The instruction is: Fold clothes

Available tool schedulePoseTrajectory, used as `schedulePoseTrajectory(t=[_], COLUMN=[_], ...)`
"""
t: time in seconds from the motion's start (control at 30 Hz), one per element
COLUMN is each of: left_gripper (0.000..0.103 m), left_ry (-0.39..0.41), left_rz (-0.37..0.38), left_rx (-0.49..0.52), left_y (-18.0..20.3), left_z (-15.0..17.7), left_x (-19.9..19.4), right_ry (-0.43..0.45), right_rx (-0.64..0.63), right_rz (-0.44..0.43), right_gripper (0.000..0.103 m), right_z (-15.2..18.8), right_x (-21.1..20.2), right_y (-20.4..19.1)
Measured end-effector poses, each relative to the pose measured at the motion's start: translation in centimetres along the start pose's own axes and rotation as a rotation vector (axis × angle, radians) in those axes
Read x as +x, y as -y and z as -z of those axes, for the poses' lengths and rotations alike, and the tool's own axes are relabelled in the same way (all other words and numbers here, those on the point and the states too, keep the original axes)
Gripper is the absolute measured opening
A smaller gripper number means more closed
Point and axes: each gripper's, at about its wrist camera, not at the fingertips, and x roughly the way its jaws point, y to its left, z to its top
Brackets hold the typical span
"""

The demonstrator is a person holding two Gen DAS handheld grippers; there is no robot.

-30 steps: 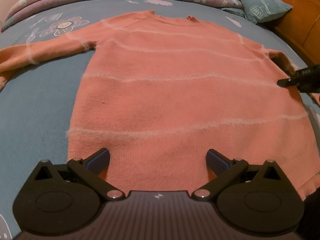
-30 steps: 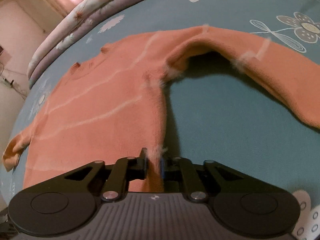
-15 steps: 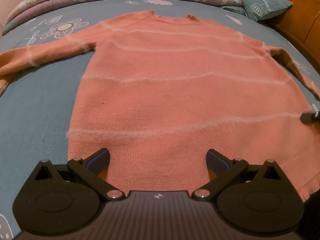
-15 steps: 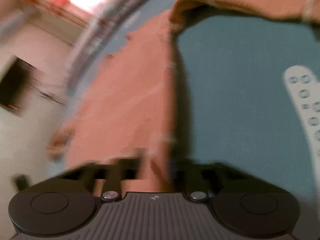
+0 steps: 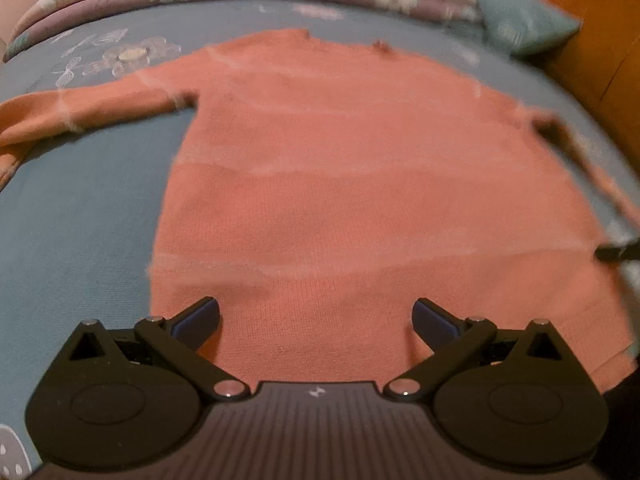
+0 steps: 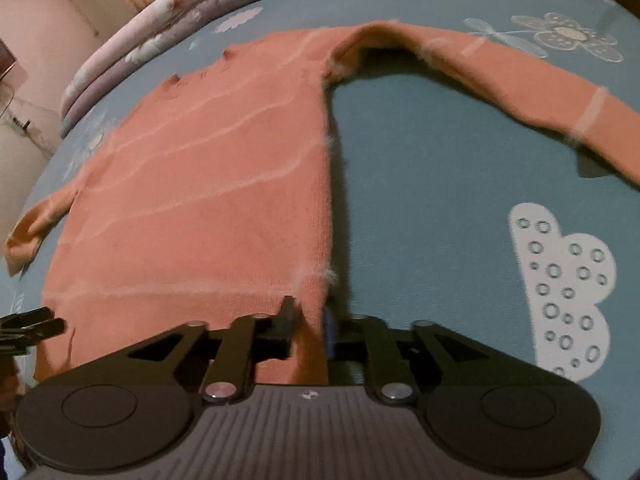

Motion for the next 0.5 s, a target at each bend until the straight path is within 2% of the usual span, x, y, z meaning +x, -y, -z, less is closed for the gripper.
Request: schedulePoseTrajectory(t=[0.1,0.17,0.2,0.23,0.3,0.33,0.5], left_gripper=[0.100,0.100,0.096,0.092,0.076,0.073,0.070], left_ry=[0.100,0.146,0.156,0.148,0.100,0.078,0.007], left_rz=[0.041,0.040,0.057,0.086,0.160,0.189,0.343], left_rx=[-0.096,-0.173,-0.204,-0.245,-0.344,-0.383,-0.463], left_y=[-3.6,-6.5,-7.9,-9.4,-12.2,-13.2,-15.3], left_z=[-2.0,-3.6,-4.4,-5.1,-6.5,-7.0,-8.4], left_x=[-1.8,-1.8,-1.4,-0.4,2.1,3.5,8.7], right_ry=[0.026,0.053,0.058,0.061,0.067,0.068,0.069], right_rx=[0.003,0.025,0.034,0.041,0.054,0.059,0.055], right_rz=[0.008,-0.014,-0.022,-0.020,-0.018,-0.017,-0.012], right_gripper=[0.034,0.046,0.047,0.047,0.048,0.048,0.053], right_z=[0.3,0.3,0.3,0.0,-0.5,-0.7,-1.4], right_x=[-0.5,-0.9,-0.9,-0.6,-0.1,0.2,1.0], right_y=[0.2,0.5,0.8,0.8,0.9,0.8,0.1])
